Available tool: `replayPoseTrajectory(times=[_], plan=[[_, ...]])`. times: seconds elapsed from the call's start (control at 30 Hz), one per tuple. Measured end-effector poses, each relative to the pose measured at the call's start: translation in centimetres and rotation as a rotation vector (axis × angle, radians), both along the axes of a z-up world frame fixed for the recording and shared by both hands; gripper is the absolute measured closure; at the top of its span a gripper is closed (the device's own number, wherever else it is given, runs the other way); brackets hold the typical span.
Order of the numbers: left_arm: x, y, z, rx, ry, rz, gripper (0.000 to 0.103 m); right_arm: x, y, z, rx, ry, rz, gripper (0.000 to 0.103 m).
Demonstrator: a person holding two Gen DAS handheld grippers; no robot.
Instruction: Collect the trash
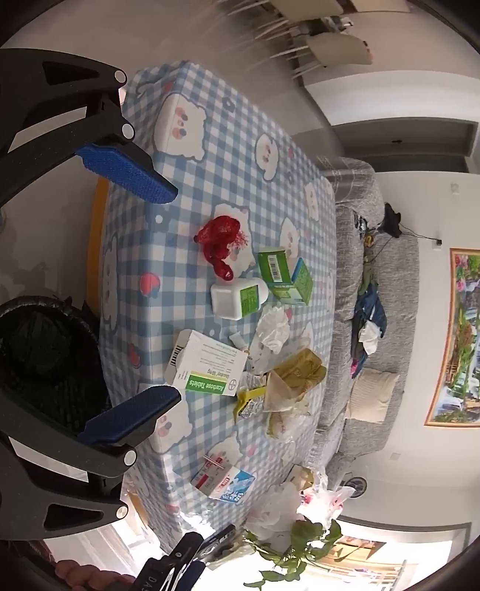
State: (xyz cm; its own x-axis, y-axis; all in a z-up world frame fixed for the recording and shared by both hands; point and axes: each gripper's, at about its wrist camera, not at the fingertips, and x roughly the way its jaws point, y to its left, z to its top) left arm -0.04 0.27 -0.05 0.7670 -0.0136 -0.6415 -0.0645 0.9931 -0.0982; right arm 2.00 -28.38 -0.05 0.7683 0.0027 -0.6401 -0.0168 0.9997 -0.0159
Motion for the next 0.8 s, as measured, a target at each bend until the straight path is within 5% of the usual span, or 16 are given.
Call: replayPoseTrajectory(times=[0.1,0.8], plan=[[0.4,-0.9,-0.1,0.062,0.025,-0.003,0.006,0.0,0.1,0.0,-0.009,-0.004,-0.001,0.008],[0.3,-0.8,-0.1,0.067,0.030,-0.001,0.006,0.0,0.7,-0.4,-0.018,0.009,0.015,0.008]])
